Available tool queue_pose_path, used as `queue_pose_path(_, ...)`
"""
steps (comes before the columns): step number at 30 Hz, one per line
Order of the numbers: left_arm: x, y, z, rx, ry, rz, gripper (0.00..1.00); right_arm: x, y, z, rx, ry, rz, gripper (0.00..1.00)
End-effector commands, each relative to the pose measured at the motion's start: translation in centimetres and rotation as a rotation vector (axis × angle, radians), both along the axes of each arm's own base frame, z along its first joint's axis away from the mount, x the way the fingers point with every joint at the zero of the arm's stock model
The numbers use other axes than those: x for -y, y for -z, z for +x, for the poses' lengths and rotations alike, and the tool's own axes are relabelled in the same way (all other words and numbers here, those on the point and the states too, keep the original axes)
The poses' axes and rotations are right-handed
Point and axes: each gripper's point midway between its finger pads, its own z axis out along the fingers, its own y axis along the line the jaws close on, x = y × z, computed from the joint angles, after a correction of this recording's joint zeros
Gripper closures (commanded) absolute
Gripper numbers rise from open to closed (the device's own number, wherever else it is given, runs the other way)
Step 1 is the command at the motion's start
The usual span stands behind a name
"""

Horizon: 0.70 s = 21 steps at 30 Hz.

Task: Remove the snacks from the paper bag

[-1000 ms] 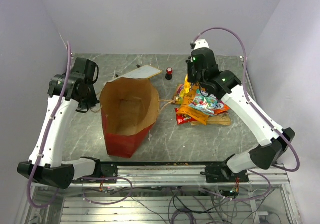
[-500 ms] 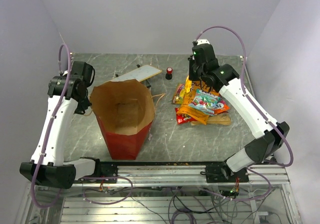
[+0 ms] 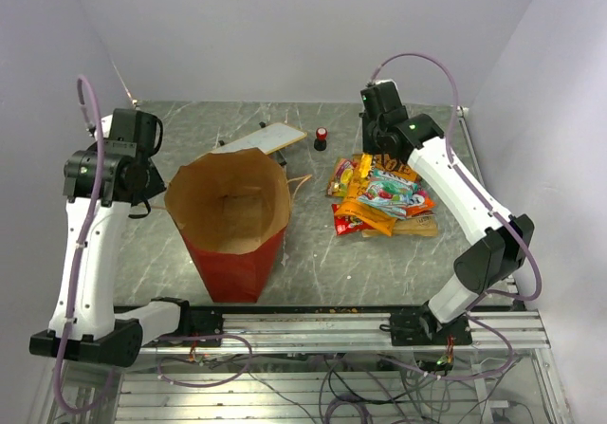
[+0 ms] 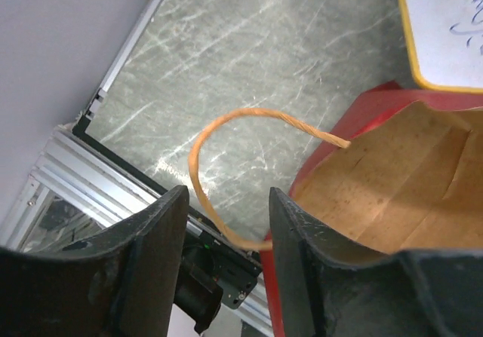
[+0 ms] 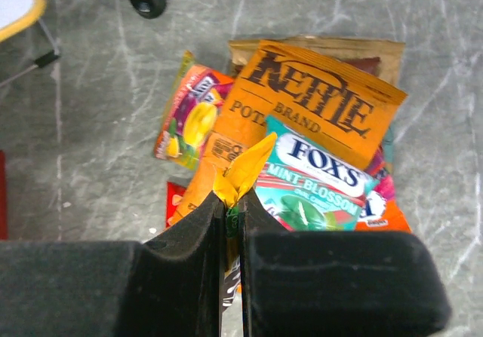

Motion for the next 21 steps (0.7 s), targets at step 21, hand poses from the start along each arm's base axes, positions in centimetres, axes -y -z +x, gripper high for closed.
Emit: queue_pose_path(21, 5.0, -11.1, 1.6, 0.363, 0.261, -0.217, 0.00, 6.4, 6.2, -2.7, -0.203, -0.187, -0.431, 1.00)
